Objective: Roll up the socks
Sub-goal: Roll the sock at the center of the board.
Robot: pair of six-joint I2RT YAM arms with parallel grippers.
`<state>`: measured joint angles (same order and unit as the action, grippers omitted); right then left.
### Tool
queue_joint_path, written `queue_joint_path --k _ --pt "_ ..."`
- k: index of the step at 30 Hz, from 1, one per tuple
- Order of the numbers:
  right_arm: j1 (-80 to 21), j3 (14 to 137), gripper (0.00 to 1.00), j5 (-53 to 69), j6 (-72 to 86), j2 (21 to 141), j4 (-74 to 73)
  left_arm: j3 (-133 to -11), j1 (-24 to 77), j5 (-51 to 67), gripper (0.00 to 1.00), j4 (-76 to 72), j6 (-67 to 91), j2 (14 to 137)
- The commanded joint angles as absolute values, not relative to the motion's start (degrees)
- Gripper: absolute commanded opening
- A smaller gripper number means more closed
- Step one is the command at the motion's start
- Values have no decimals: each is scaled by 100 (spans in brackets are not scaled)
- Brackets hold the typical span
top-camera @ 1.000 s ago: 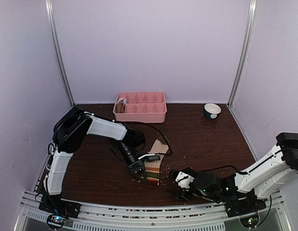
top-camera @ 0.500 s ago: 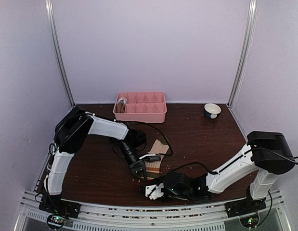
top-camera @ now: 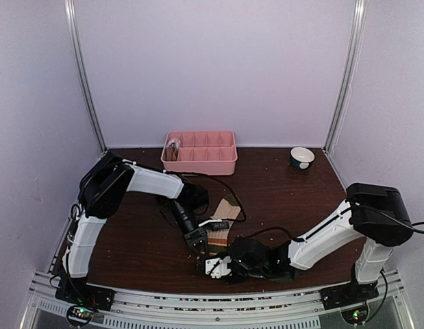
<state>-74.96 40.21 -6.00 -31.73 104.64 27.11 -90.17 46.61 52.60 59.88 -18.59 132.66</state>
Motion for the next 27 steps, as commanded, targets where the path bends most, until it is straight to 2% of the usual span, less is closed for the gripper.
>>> queue_joint_path --k 1,8,23,24,27 --pt "-7377 4006 23 -402 -2998 10674 2112 -8942 4624 3744 0 5597 -2052 13745" --pt "-7284 3876 15 -238 -2772 10675 1741 -9047 4593 3767 0 5706 -2115 13757" --pt "-6847 3854 16 383 -2178 10946 1152 -9070 4511 3650 0 5836 -2256 13769" --pt "-6847 3861 15 471 -2162 10981 1115 -9085 4502 3639 2 5852 -2290 13763" --pt "-6812 4105 4 749 -2072 11149 766 -9065 4485 3694 19 5836 -2510 13584"
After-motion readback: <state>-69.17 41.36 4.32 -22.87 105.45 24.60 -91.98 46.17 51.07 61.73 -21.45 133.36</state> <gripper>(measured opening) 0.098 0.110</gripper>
